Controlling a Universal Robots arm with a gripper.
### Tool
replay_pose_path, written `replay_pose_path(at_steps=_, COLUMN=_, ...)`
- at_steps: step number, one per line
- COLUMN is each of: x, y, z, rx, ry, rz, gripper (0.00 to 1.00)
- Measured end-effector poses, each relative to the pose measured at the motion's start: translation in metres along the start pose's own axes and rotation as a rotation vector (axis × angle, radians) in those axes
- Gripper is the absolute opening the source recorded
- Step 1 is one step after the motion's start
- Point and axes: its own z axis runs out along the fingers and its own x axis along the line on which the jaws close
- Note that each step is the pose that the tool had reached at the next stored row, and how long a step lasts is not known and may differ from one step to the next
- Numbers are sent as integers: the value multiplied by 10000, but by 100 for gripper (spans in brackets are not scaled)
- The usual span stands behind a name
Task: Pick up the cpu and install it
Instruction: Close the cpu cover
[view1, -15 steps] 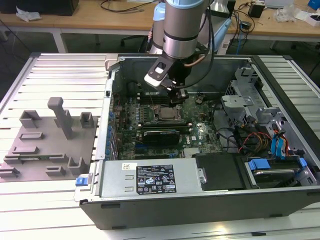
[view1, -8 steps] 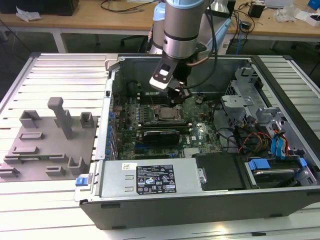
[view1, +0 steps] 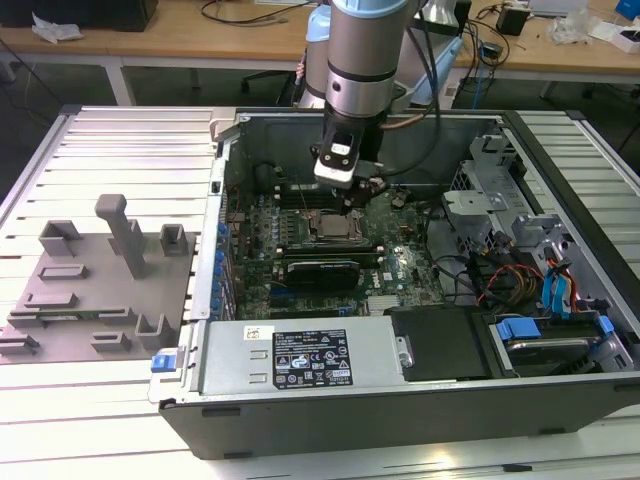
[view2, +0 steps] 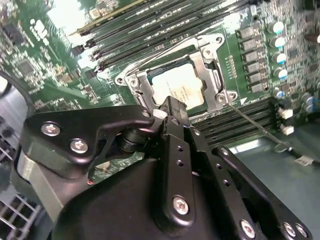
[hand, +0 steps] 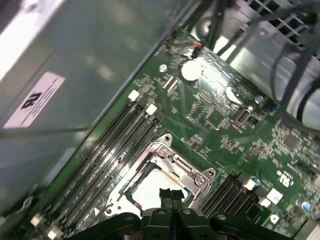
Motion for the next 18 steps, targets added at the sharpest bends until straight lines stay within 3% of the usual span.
replay_pose_path(at_steps=16, x=0, y=0, z=2, rx=-20, ry=30, rz=-3696, gripper=11)
replay_pose_path(at_steps=18, x=0, y=0, z=2, rx=-23, ry=35, rz=-4333, gripper=11)
